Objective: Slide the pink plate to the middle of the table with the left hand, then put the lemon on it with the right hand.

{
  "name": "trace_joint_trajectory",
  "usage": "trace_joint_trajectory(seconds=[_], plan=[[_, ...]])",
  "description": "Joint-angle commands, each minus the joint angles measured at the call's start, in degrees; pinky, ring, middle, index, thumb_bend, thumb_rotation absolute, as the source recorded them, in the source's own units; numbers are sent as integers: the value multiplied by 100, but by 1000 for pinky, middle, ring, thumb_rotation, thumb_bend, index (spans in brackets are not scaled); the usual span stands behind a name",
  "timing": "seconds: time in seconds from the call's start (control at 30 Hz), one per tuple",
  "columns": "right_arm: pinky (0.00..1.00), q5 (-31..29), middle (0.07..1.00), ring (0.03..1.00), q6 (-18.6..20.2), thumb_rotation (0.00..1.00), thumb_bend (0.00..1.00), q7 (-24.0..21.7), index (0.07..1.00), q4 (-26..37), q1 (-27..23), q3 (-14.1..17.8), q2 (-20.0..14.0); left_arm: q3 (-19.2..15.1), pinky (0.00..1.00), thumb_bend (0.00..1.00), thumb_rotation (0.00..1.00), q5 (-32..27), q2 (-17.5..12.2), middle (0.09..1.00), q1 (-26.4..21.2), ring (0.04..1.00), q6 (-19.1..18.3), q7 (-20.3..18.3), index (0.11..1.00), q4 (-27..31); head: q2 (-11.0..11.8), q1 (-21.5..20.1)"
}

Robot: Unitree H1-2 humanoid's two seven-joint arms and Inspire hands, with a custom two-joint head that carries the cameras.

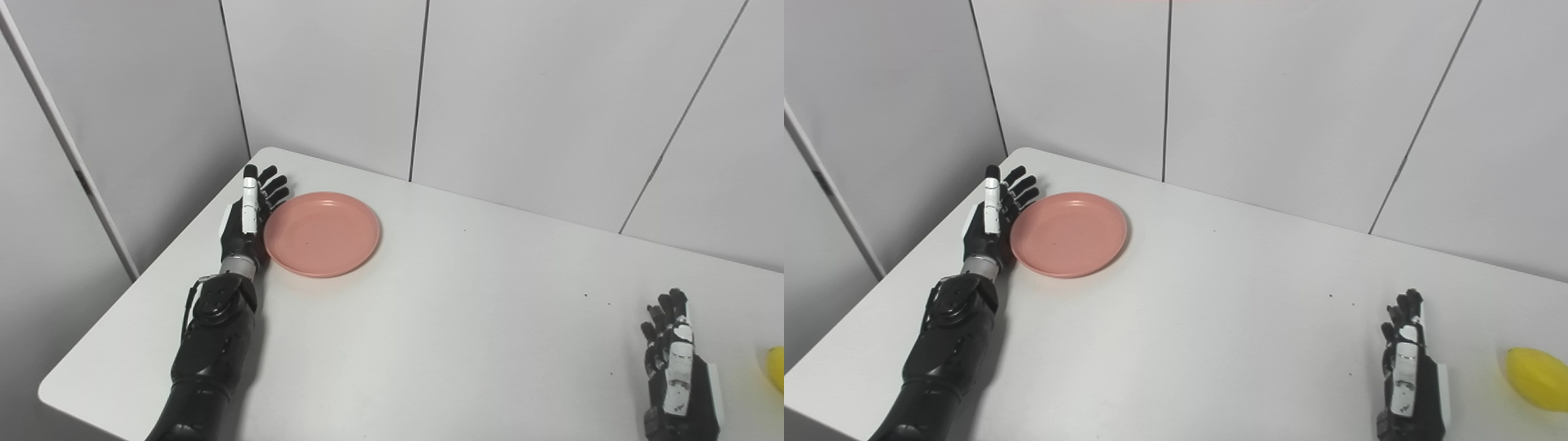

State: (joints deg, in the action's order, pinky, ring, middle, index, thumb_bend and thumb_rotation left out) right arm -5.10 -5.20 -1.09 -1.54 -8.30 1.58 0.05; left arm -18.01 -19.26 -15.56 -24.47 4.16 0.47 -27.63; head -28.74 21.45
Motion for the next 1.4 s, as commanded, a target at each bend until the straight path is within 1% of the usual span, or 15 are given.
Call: trace_joint_trajectory(seconds=[0.0, 0.03, 0.1, 0.17, 0.43, 0.53, 0.57, 0.63, 0.67, 0.8, 0.93, 1.07, 1.13, 1.17, 1.37], plan=[[1000, 30, 1000, 1000, -79, 1000, 593, 13, 1000, 193, -93, 2, 10, 7, 849, 752, 1000, -21, -60, 851, -184, 861, 68, -124, 840, 145, -3, 5], [1000, 39, 1000, 1000, -68, 1000, 595, 14, 1000, 202, -91, -2, 9, 15, 846, 753, 1000, -10, -59, 852, -185, 860, 66, -133, 842, 151, -3, 5], [1000, 47, 1000, 1000, -24, 1000, 600, 12, 1000, 237, -82, -7, 6, 75, 843, 755, 1000, 49, -11, 849, -157, 856, -101, -81, 838, 329, -22, 8], [1000, 37, 1000, 1000, -6, 1000, 600, 3, 1000, 255, -78, -4, 5, 162, 843, 757, 1000, 132, 13, 848, -134, 855, -192, -74, 836, 425, -22, 8], [1000, 1, 1000, 1000, -13, 1000, 607, -4, 1000, 246, -89, 7, 14, 421, 853, 754, 1000, 413, 154, 852, -122, 860, -348, -2, 831, 643, -43, -9], [1000, -10, 1000, 1000, 43, 998, 630, 3, 1000, 267, -84, 7, 19, 526, 853, 758, 1000, 512, 189, 851, -131, 861, -374, -35, 837, 665, -43, -9], [1000, -9, 1000, 1000, 70, 996, 638, 4, 1000, 281, -80, 5, 19, 569, 855, 761, 1000, 544, 207, 852, -132, 862, -405, -51, 838, 685, -92, -78], [1000, -13, 1000, 1000, 97, 993, 647, 7, 1000, 299, -75, 5, 22, 618, 857, 763, 1000, 588, 238, 853, -130, 864, -457, -54, 836, 722, -92, -78], [1000, -12, 1000, 1000, 89, 992, 648, 6, 1000, 295, -78, 5, 22, 660, 857, 763, 1000, 623, 255, 854, -125, 864, -491, -63, 836, 756, -144, -160], [1000, 39, 1000, 1000, 56, 976, 679, 22, 1000, 266, -91, -1, 17, 749, 860, 755, 1000, 703, 302, 856, -118, 866, -501, -60, 837, 818, -191, -227], [1000, 38, 1000, 1000, -22, 961, 709, -2, 1000, 180, -110, -3, 8, 841, 854, 767, 1000, 787, 346, 848, -127, 859, -549, -64, 833, 867, -222, -243], [1000, 26, 1000, 1000, -117, 966, 709, -31, 1000, 34, -157, -1, -12, 931, 848, 773, 1000, 872, 379, 844, -151, 853, -613, -68, 832, 886, -272, -296], [1000, 66, 1000, 1000, -111, 959, 734, -21, 1000, 25, -164, -19, -9, 969, 846, 767, 1000, 897, 392, 844, -148, 853, -666, -92, 834, 923, -293, -352], [1000, 82, 1000, 1000, -110, 959, 743, -16, 1000, 27, -170, -28, -3, 987, 847, 762, 1000, 895, 392, 846, -147, 854, -682, -116, 835, 934, -343, -413], [1000, 127, 1000, 1000, -200, 965, 735, -27, 1000, -34, -201, -69, 25, 1132, 845, 761, 1000, 1008, 409, 849, -119, 859, -778, -137, 838, 1061, -426, -564]])
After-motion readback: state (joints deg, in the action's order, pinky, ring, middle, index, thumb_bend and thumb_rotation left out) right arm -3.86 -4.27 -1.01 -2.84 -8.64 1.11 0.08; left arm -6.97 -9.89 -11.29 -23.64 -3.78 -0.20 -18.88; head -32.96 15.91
